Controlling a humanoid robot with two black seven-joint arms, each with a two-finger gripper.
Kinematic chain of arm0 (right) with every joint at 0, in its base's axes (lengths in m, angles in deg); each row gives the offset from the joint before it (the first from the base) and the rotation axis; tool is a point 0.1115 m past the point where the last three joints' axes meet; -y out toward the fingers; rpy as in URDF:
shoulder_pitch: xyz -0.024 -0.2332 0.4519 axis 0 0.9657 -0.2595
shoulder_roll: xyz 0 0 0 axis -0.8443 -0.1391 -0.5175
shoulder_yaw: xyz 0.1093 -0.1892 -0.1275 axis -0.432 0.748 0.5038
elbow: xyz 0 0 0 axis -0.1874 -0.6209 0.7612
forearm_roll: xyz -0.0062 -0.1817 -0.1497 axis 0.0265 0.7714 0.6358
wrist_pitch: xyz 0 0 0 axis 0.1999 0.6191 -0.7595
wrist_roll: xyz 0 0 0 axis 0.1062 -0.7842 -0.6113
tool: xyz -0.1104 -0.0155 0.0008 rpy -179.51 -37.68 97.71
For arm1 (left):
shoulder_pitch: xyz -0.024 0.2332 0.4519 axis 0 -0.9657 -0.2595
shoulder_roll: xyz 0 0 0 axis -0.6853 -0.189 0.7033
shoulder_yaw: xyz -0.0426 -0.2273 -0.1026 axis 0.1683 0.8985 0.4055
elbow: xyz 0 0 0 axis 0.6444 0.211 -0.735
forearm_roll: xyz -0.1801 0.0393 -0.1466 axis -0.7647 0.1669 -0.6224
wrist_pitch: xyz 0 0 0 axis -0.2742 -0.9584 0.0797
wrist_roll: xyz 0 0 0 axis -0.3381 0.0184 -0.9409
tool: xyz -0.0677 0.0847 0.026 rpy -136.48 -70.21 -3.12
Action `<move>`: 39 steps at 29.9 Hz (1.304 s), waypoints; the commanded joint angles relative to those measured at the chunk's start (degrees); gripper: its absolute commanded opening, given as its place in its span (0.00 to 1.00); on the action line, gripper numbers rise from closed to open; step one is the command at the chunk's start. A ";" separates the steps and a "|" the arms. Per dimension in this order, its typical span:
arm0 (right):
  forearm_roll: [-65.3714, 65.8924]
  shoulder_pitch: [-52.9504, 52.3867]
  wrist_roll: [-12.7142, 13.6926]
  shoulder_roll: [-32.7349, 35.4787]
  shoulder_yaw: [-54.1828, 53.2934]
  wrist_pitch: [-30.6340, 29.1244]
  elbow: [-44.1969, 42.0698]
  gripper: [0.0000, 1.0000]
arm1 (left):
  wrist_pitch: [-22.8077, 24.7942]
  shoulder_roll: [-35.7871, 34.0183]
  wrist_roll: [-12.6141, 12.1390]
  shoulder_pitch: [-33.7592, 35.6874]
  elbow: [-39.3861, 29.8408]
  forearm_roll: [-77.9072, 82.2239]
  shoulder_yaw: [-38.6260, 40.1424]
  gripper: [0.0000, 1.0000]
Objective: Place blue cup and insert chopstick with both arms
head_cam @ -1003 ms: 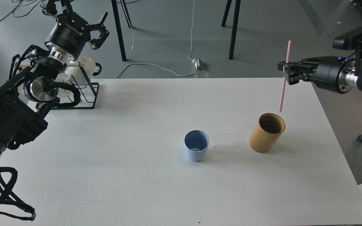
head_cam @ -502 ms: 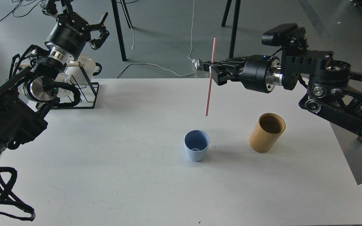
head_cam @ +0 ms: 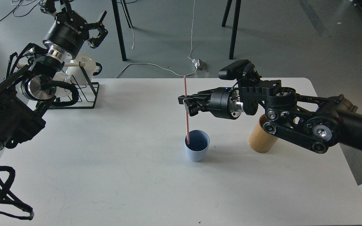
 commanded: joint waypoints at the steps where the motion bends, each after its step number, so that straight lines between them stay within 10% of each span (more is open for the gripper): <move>1: 0.14 1.31 0.00 0.15 0.93 -0.02 -0.07 0.01 | 0.00 -0.06 0.00 -0.14 0.03 0.00 0.00 1.00; 8: 0.14 3.86 0.52 0.51 0.93 -0.02 -0.07 0.04 | 0.00 0.02 0.00 -0.14 0.03 0.00 0.00 1.00; 21: -0.12 4.74 1.05 1.38 0.40 -0.10 0.02 0.39 | 0.00 -0.06 0.00 -0.06 0.03 0.00 0.00 1.00; 25: -0.64 4.22 0.53 2.61 -1.00 0.07 0.45 0.57 | 0.00 -0.24 0.00 -0.06 0.03 0.00 0.00 1.00; 28: -0.91 4.12 0.26 4.10 -9.40 0.16 0.28 0.97 | 0.00 -0.33 0.00 -0.06 0.03 0.00 0.00 1.00; 39: -24.79 5.27 -1.75 7.27 -32.55 0.25 -3.23 0.99 | 0.00 0.20 -0.09 -0.06 0.11 -0.09 0.44 1.00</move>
